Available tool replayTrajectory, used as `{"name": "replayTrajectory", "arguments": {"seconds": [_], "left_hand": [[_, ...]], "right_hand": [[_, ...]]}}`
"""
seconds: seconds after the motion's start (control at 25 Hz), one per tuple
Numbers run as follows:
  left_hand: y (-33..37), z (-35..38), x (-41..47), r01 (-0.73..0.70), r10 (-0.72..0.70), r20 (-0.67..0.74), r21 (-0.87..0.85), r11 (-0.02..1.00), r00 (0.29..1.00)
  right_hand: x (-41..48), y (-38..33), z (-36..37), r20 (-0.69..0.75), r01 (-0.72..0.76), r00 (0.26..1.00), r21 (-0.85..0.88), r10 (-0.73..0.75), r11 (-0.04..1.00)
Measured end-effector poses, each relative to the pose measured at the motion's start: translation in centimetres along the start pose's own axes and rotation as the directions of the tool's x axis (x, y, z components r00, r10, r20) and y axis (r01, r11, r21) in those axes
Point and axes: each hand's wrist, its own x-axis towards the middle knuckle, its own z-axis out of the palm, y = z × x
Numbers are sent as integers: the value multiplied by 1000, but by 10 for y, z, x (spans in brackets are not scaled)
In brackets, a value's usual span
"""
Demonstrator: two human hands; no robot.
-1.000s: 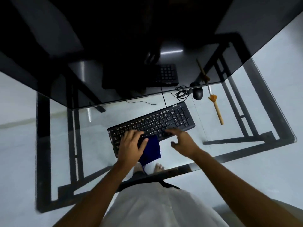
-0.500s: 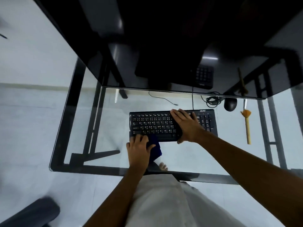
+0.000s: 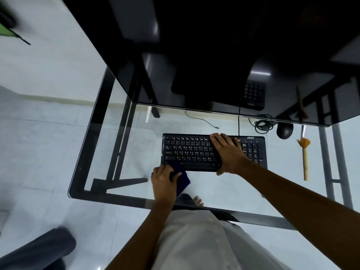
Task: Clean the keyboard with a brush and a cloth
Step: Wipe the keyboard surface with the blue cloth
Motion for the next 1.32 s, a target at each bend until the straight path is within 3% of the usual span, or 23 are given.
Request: {"name": "replayTrajectory", "arguments": {"seconds": [0.08, 0.16, 0.24, 0.4, 0.88, 1.16, 1.32], "left_hand": [[14, 8, -3, -72, 72, 45, 19, 997, 996], [6, 7, -2, -40, 41, 22, -21, 999, 999], [-15, -2, 2, 94, -98, -22, -148, 984, 995], [-36, -20, 27, 381, -426, -25, -404, 832, 904], [7, -18, 123, 186, -214, -97, -239, 953, 972], [15, -16, 146, 255, -284, -76, -272, 928, 956], [26, -16, 162, 199, -227, -98, -233, 952, 969]], "right_hand": [[0, 1, -1, -2, 4, 1000, -3, -4, 1000], [1, 4, -1, 1, 8, 1000, 4, -8, 1000], [1, 5, 2, 3, 8, 1000, 2, -8, 1000], [3, 3, 3, 13, 6, 1000, -15, -6, 1000], [7, -6, -1, 34, -61, 997, -37, 62, 997], [10, -11, -3, 36, -102, 994, -21, 103, 995], [11, -14, -5, 65, -96, 993, -51, 100, 994]]}}
